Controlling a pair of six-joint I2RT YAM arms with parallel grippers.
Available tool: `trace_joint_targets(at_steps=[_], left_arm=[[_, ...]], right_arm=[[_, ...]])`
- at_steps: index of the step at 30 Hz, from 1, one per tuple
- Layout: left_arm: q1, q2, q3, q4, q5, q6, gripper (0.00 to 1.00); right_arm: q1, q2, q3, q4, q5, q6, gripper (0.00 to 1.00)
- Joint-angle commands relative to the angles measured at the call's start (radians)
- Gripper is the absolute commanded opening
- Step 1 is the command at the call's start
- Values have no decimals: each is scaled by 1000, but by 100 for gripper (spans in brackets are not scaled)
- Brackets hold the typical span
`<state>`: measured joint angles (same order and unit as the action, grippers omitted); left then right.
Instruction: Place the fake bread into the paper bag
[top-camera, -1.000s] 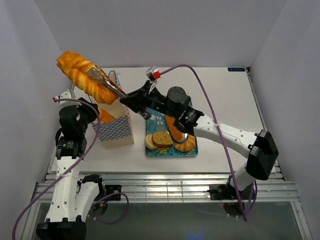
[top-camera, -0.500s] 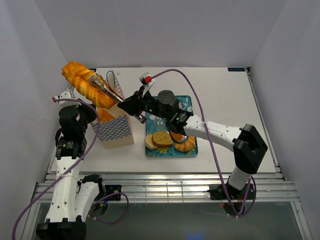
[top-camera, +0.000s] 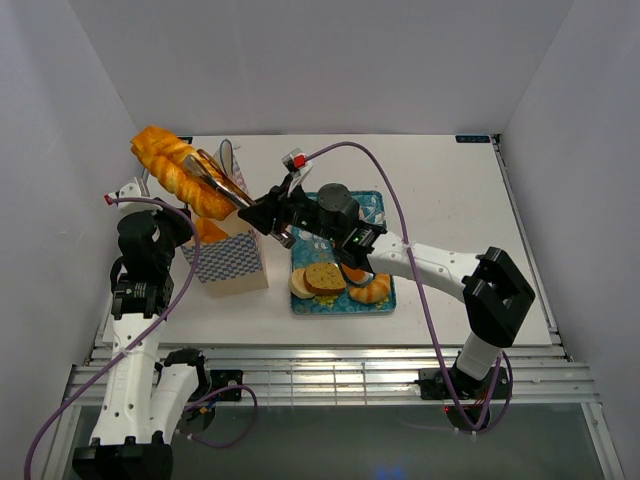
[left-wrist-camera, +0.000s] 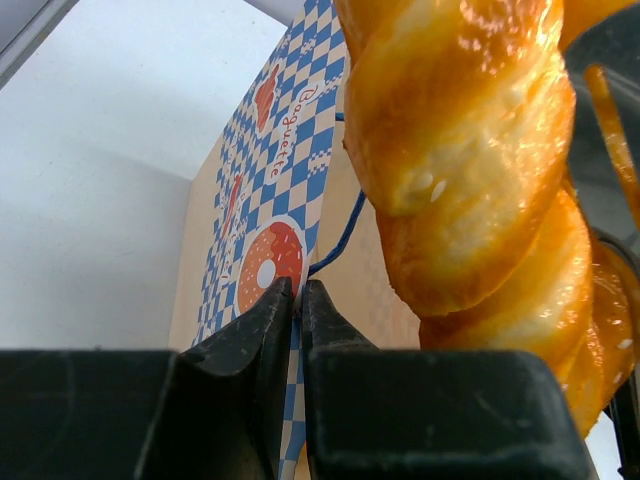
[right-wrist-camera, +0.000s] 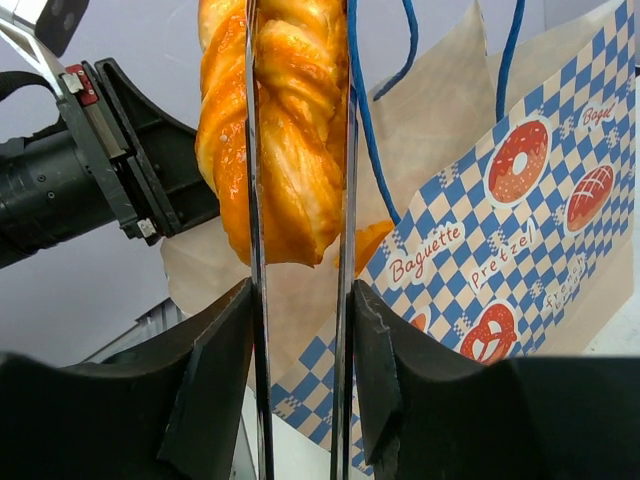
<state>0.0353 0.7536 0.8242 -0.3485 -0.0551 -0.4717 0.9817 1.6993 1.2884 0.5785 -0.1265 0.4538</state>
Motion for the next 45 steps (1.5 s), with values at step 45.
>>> trace_joint_targets(at_steps=[45], left_arm=[[-5, -2, -5, 5, 14, -1, 16]], right_arm=[[-17, -220, 6, -80, 39, -141, 57]])
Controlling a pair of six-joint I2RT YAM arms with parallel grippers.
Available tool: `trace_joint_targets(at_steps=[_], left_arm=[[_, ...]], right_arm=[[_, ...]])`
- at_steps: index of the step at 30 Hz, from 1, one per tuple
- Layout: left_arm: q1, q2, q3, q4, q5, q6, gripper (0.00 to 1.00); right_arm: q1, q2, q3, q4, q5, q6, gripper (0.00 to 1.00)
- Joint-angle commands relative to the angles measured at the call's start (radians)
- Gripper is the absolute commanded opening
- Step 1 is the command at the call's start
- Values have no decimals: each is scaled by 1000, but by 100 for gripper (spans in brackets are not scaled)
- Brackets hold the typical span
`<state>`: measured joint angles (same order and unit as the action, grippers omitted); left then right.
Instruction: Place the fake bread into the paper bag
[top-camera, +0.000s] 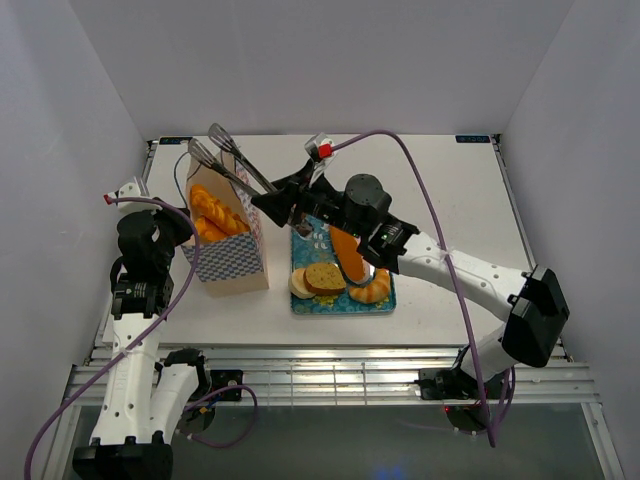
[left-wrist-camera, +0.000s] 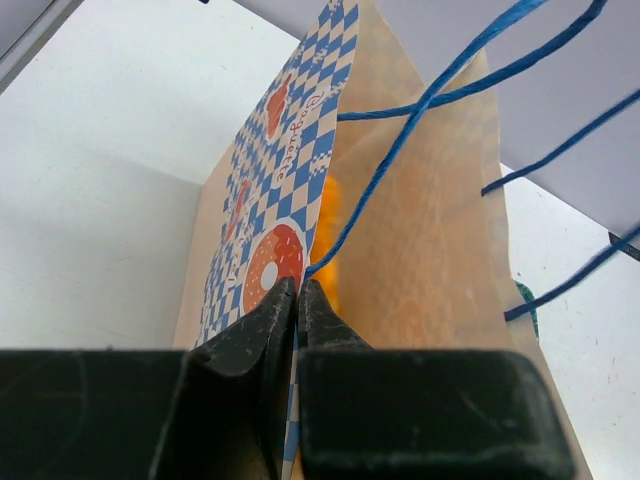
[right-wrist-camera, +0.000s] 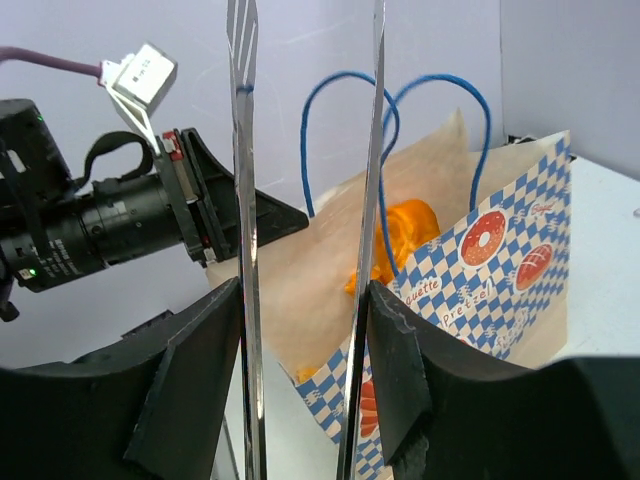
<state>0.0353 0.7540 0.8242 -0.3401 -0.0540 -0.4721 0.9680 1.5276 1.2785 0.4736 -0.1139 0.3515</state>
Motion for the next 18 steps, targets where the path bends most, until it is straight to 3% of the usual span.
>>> trace_joint_targets(at_steps=[1, 14, 18], left_arm=[[-5, -2, -4, -4, 13, 0, 16], [-8, -4, -5, -7, 13, 1, 15], [-11, -4, -4, -5, 19, 4, 15]], right_arm=[[-3, -56, 15, 19, 28, -45, 57], [-3, -294, -126, -140, 83, -94, 56], [-3, -427, -276, -190, 149, -92, 56]])
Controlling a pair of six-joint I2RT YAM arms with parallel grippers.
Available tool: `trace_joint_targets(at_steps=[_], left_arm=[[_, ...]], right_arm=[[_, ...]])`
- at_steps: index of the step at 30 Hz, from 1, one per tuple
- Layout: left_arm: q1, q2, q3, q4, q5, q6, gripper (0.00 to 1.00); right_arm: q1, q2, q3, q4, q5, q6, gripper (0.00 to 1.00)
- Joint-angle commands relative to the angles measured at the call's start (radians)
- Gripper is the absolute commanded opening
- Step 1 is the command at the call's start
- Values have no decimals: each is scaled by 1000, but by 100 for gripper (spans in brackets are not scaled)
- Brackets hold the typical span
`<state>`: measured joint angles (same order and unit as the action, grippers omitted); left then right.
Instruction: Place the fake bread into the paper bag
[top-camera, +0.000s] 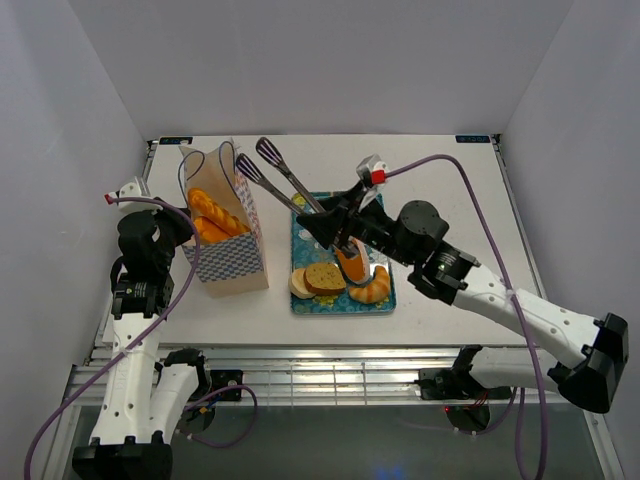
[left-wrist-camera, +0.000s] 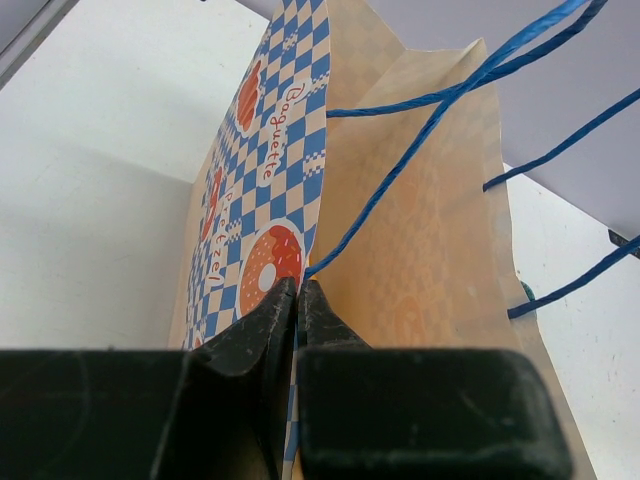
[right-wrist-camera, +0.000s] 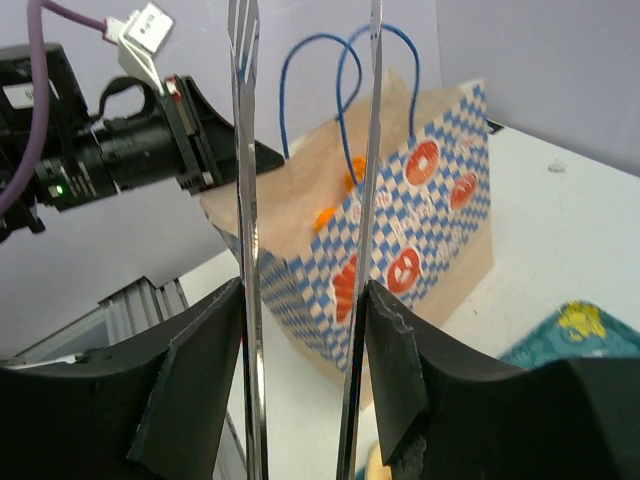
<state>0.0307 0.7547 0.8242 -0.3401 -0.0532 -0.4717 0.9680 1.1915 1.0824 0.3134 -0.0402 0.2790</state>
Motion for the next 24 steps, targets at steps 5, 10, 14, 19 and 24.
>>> trace_joint_targets(at_steps=[5, 10, 14, 19, 24], left_arm=[[-8, -6, -4, -7, 19, 7, 15], [-6, -8, -2, -8, 19, 10, 15], [-6, -9, -2, -8, 19, 12, 15], [-6, -6, -2, -8, 21, 13, 15], [-8, -5, -2, -8, 18, 15, 15]], right_arm=[[-2, -291, -243, -130, 193, -17, 56], [-3, -449, -374, -264, 295, -1, 56], [-3, -550, -449, -375, 352, 22, 57], [-3, -661, -525, -497, 399, 49, 57], [-2, -717, -595, -586, 431, 97, 58]])
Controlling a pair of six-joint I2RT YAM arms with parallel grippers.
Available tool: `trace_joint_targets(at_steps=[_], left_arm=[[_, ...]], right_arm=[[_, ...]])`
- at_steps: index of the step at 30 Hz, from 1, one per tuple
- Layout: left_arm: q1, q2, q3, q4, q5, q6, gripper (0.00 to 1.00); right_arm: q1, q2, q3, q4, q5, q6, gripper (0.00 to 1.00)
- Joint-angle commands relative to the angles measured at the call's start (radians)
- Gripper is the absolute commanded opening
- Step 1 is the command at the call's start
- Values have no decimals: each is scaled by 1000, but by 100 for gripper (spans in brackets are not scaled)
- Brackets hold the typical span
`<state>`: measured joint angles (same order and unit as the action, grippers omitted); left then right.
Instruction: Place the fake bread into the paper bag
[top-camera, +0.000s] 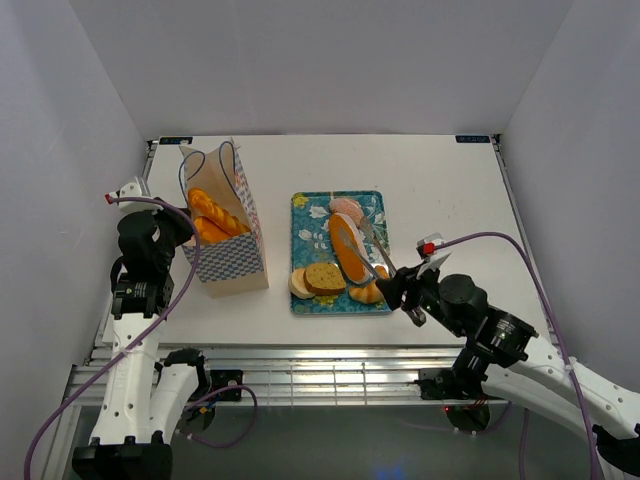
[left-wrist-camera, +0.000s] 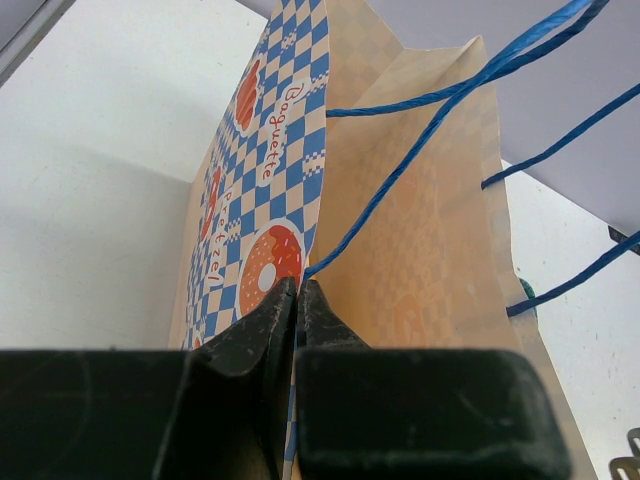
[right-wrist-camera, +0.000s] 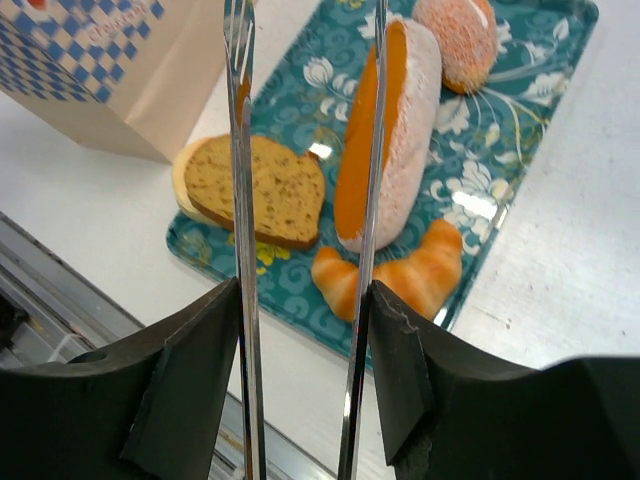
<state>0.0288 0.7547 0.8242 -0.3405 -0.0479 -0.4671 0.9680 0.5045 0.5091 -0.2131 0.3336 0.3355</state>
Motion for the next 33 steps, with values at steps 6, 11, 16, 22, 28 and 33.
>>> trace_joint_targets(at_steps=[6, 11, 16, 22, 28, 33], left_arm=[[-4, -3, -2, -8, 14, 10, 14], [-6, -3, -2, -8, 23, 10, 14], [-6, -15, 0, -6, 20, 8, 14], [-4, -15, -2, -6, 19, 8, 13], [-6, -15, -2, -6, 23, 7, 13], [-4, -18, -3, -5, 29, 7, 13]], right_arm=[[-3, -92, -66, -183, 107, 164, 58], [-3, -136, -58, -291, 105, 272, 57], [-3, -156, -43, -445, 165, 473, 54], [-3, -144, -32, -526, 205, 612, 50], [-3, -107, -41, -545, 165, 635, 50], [-3, -158, -76, -505, 121, 632, 50]])
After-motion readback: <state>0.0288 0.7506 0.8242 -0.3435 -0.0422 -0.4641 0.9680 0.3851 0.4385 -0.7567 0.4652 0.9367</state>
